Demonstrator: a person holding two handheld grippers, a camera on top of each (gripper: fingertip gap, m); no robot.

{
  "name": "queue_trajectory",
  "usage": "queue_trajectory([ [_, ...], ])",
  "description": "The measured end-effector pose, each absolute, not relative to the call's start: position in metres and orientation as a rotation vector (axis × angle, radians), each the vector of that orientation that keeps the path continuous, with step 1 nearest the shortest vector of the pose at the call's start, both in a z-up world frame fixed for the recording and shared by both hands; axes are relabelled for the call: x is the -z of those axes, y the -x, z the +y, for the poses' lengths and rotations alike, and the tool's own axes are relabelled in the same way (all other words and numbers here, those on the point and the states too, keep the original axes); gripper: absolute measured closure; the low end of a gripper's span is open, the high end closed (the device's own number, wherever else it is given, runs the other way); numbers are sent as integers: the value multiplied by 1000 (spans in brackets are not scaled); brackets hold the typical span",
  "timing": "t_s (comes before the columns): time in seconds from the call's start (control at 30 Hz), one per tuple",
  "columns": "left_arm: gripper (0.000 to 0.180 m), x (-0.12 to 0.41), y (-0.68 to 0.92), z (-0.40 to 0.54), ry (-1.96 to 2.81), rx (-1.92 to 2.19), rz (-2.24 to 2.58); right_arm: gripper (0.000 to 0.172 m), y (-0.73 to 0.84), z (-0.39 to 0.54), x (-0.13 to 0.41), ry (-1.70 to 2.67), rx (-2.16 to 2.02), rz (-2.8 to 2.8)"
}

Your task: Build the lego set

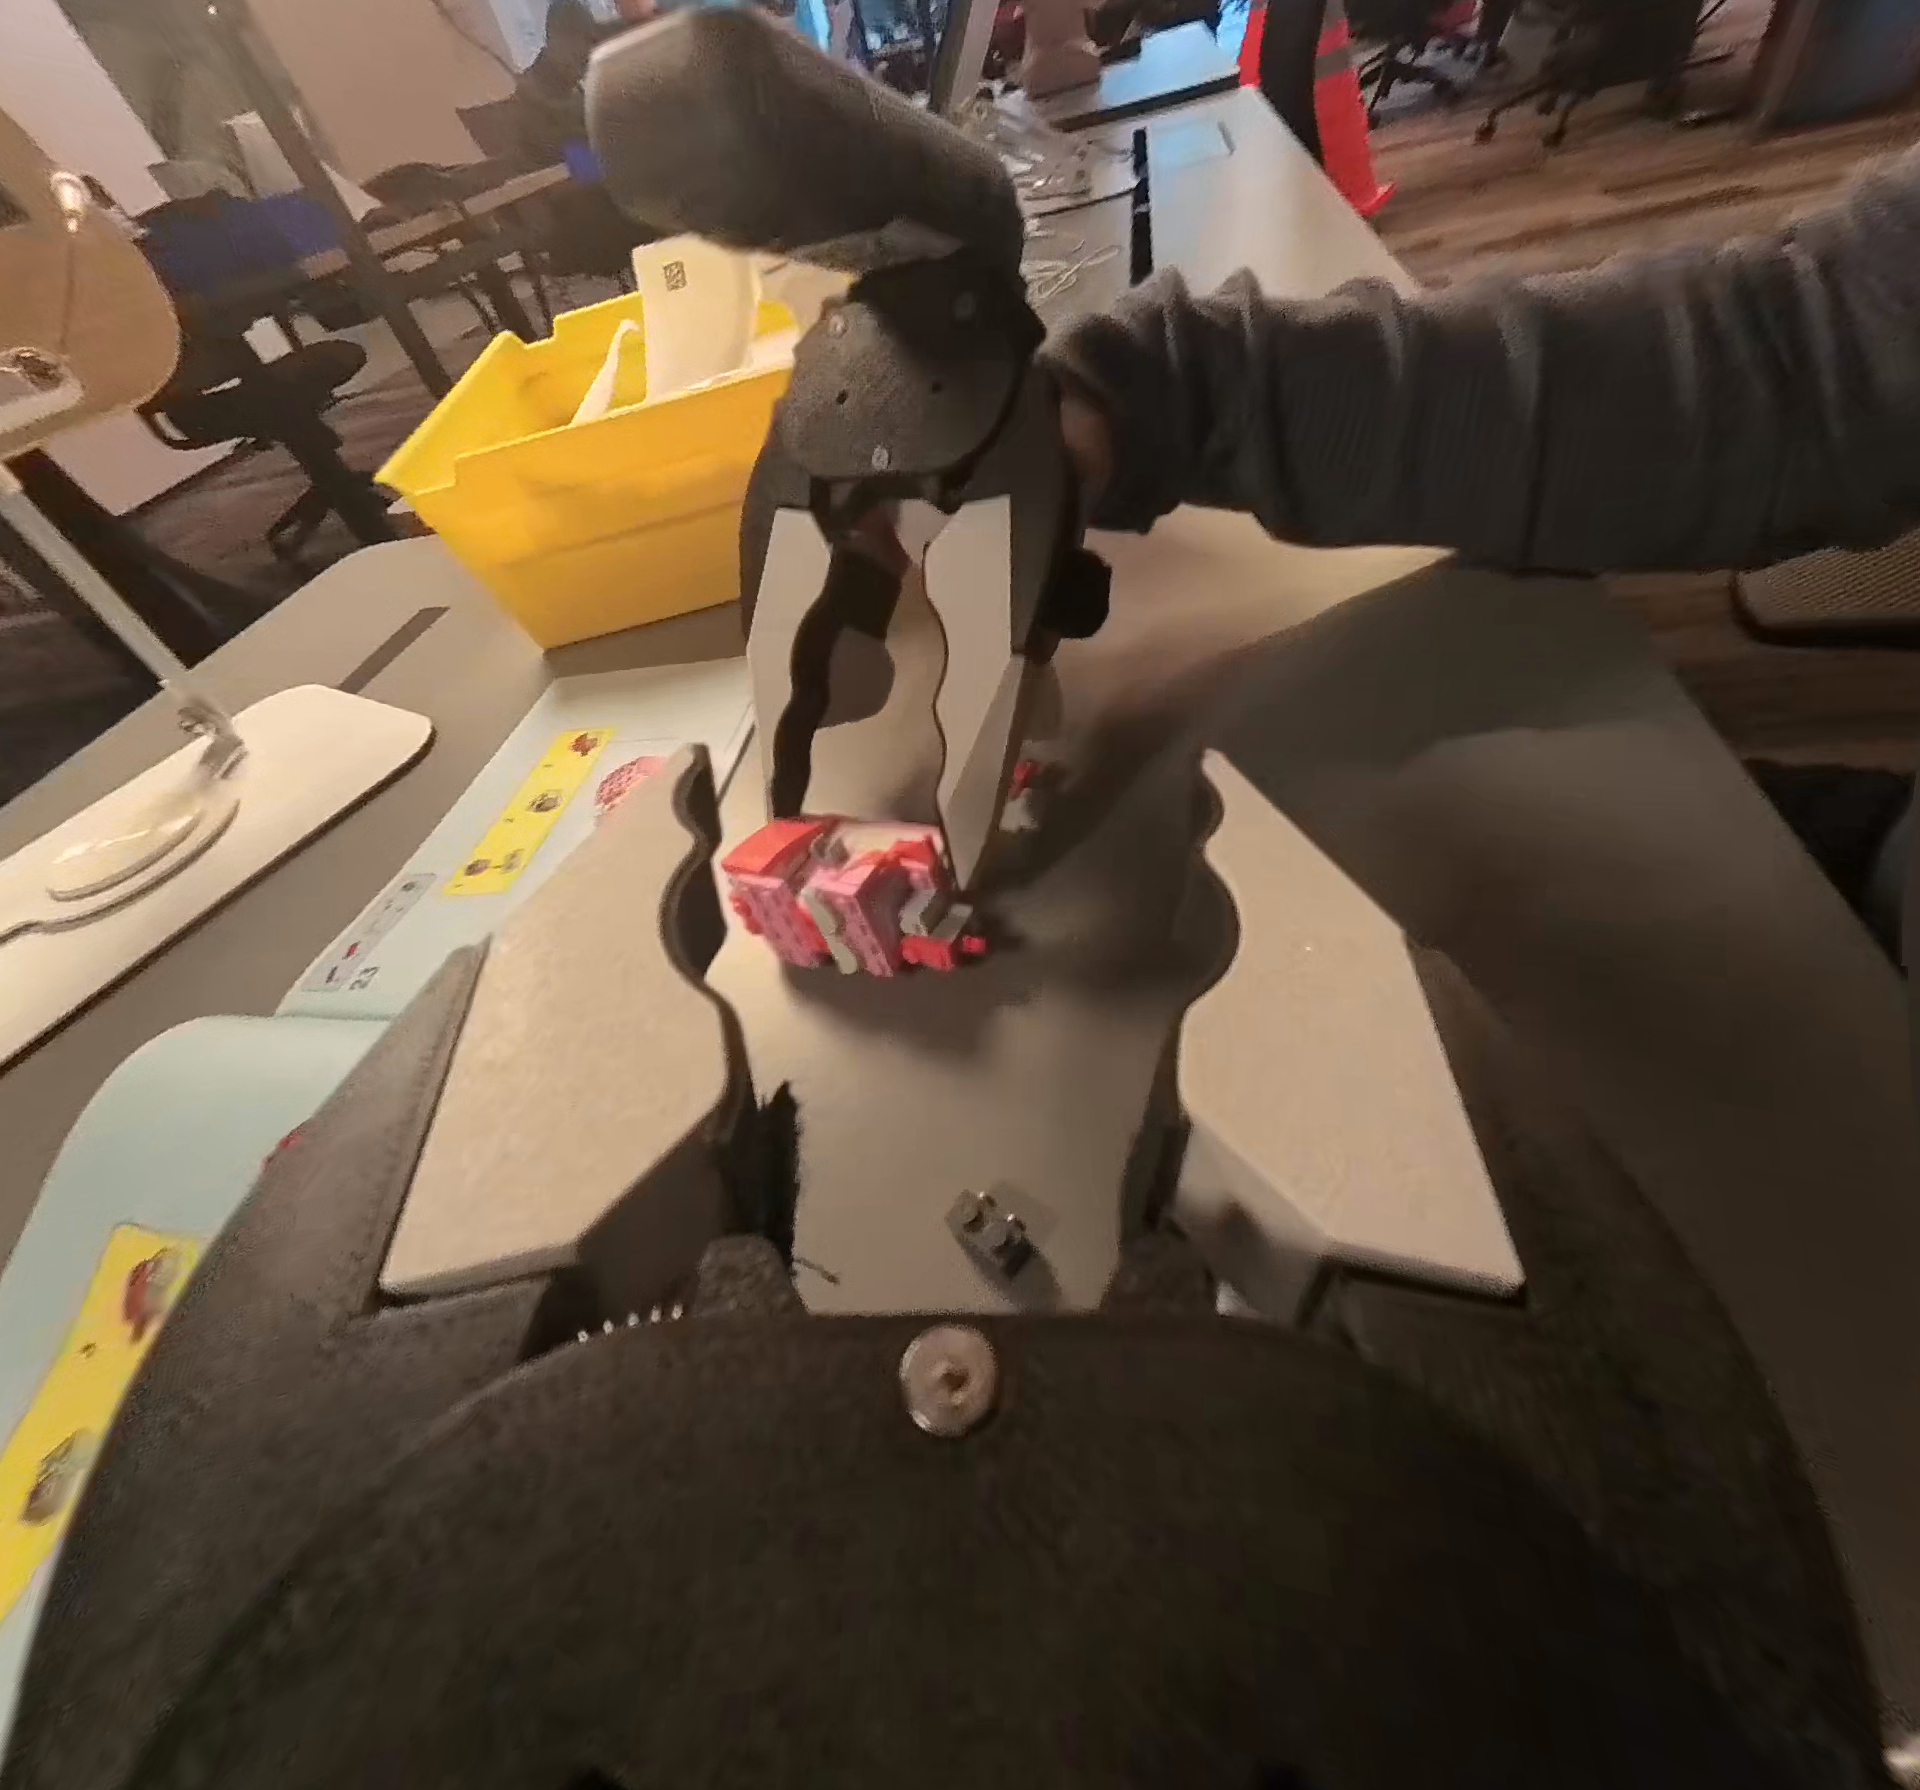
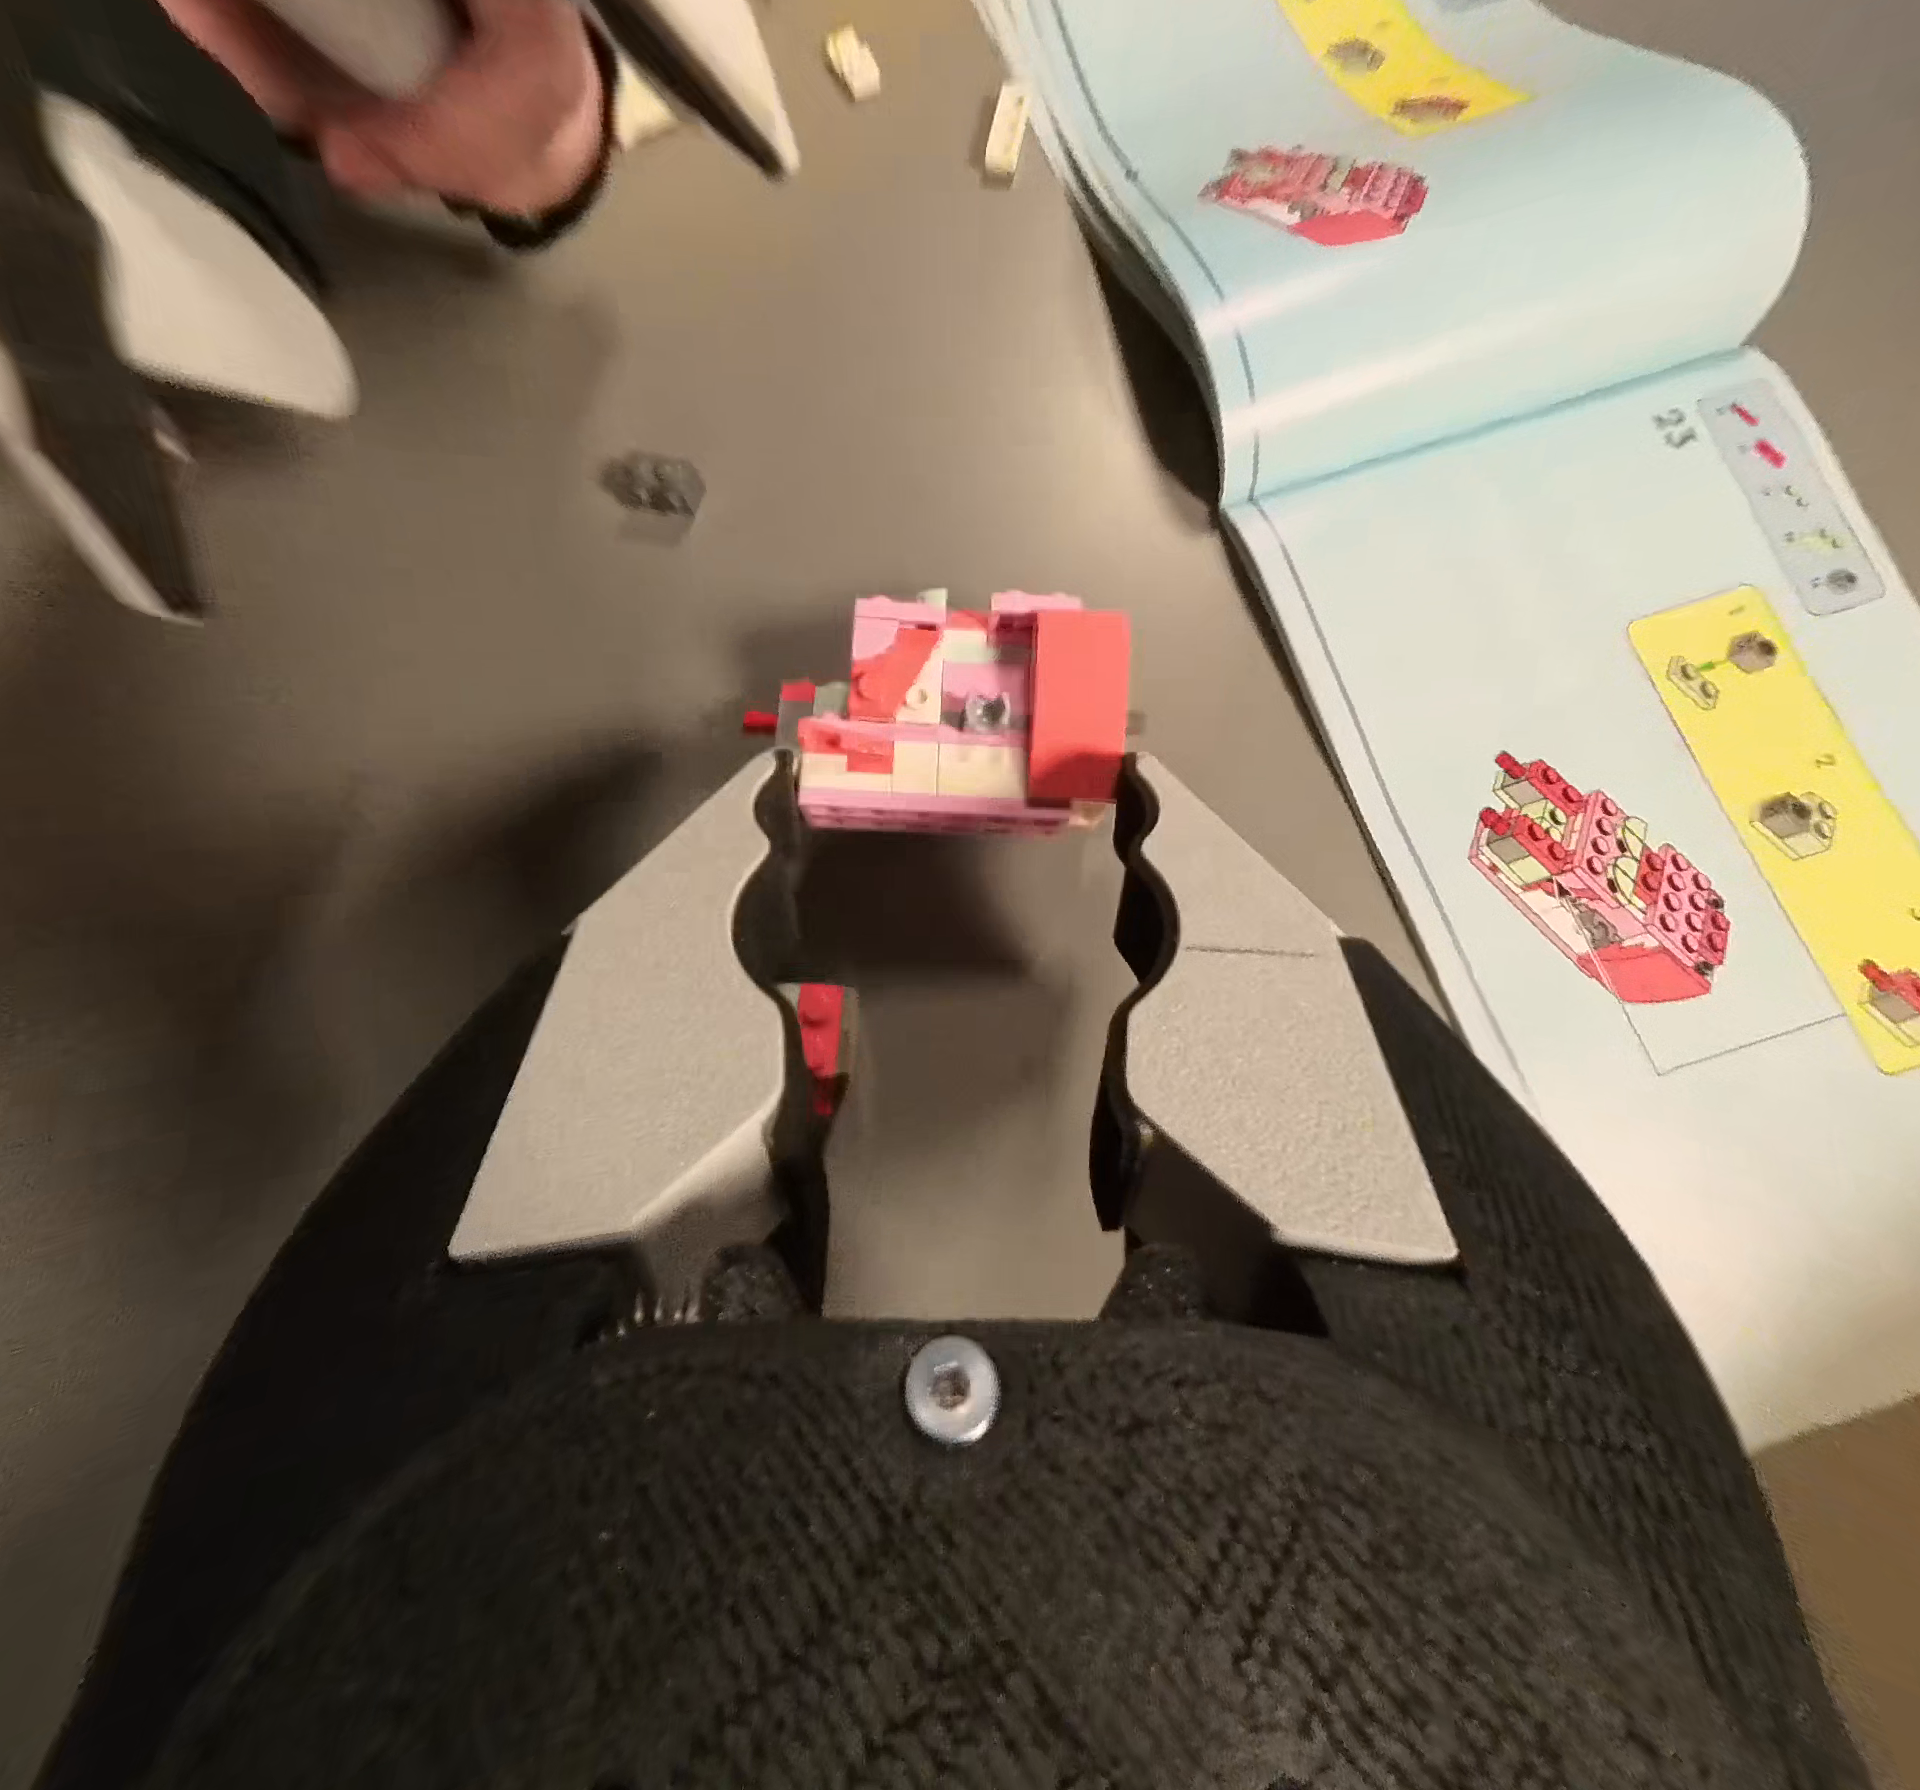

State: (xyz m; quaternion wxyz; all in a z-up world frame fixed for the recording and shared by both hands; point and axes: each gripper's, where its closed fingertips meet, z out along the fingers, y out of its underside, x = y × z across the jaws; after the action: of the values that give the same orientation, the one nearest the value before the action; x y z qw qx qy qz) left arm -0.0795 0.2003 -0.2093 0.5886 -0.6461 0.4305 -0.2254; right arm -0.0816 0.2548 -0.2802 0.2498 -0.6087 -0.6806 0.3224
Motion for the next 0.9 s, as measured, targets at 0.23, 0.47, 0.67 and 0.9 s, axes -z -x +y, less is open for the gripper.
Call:
queue_trajectory([
  [0.23, 87, 219, 90, 222, 1479, 176, 986, 111, 93, 247, 219, 1533, -1288, -1545],
  [0.47, 88, 184, 120, 244, 1403, -145, 653, 111, 115, 233, 155, 1316, -1552, -1122],
  [0.67, 115, 157, 128, 231, 1297, -140, 519, 111, 131, 208, 143, 1229, -1606, -1049],
  [0.9, 134, 148, 117, 214, 1128, -260, 688, 111, 124, 203, 145, 1224, -1726, -1072],
])
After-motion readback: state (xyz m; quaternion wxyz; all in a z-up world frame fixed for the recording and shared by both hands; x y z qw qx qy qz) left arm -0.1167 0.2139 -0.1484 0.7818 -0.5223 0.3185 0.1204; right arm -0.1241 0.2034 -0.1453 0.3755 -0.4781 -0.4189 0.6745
